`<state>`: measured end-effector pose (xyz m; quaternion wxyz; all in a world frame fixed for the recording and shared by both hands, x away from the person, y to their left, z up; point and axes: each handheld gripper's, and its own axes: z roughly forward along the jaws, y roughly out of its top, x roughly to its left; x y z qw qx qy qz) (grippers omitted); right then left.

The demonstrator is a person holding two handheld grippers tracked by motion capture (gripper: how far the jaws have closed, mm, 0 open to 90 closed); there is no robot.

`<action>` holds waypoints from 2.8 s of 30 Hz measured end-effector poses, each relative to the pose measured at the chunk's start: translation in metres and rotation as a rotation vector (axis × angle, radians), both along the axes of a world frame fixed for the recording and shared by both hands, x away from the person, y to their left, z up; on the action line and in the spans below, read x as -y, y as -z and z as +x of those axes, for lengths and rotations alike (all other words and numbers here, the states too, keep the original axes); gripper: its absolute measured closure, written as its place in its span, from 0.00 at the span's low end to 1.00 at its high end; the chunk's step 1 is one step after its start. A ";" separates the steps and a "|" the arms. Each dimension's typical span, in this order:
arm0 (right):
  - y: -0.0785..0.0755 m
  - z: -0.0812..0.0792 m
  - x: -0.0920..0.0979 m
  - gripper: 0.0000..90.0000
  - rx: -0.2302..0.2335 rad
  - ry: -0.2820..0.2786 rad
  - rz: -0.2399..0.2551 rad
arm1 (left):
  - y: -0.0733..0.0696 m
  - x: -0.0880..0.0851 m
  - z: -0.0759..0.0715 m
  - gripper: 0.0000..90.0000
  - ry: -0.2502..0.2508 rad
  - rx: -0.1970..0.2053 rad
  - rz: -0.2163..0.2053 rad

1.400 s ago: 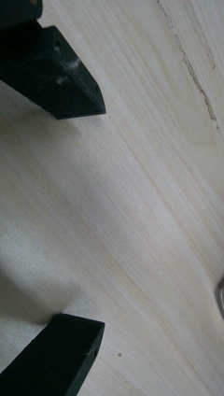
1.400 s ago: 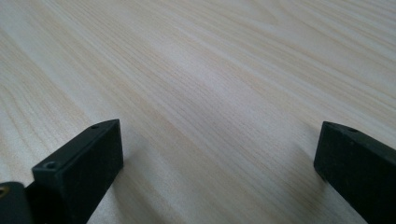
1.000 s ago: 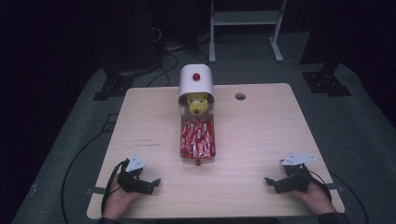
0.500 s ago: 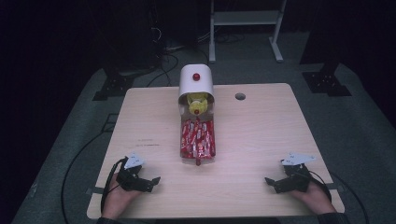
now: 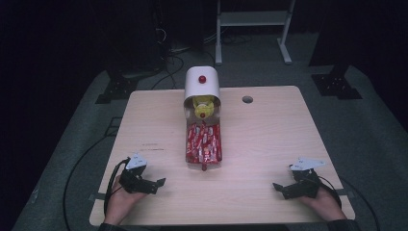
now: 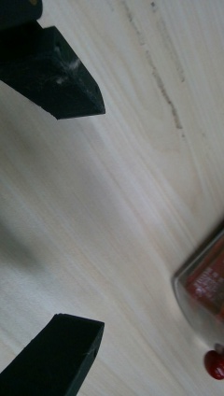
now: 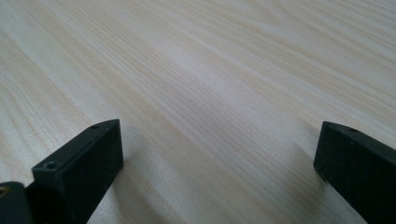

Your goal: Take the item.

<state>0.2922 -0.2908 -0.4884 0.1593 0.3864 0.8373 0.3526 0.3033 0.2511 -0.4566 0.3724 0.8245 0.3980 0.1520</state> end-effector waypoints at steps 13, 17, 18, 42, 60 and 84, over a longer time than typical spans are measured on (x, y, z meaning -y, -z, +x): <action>0.000 0.000 0.000 0.00 0.001 0.000 0.000 | -0.012 0.005 0.008 0.00 0.001 0.021 -0.034; 0.000 0.000 0.000 0.00 0.000 0.001 0.000 | -0.017 0.006 0.010 0.00 0.003 0.026 -0.040; 0.000 0.000 0.000 0.00 0.001 0.000 0.000 | -0.018 0.006 0.011 0.00 0.001 0.027 -0.047; 0.000 0.000 0.000 0.00 0.000 0.000 0.000 | -0.041 0.028 0.028 0.00 0.023 0.047 -0.081; 0.000 0.000 0.000 0.00 0.000 0.002 0.001 | -0.054 0.043 0.043 0.05 0.036 0.065 -0.092; 0.000 0.000 0.000 0.00 0.000 0.002 0.001 | -0.067 0.064 0.066 0.10 0.069 0.078 -0.113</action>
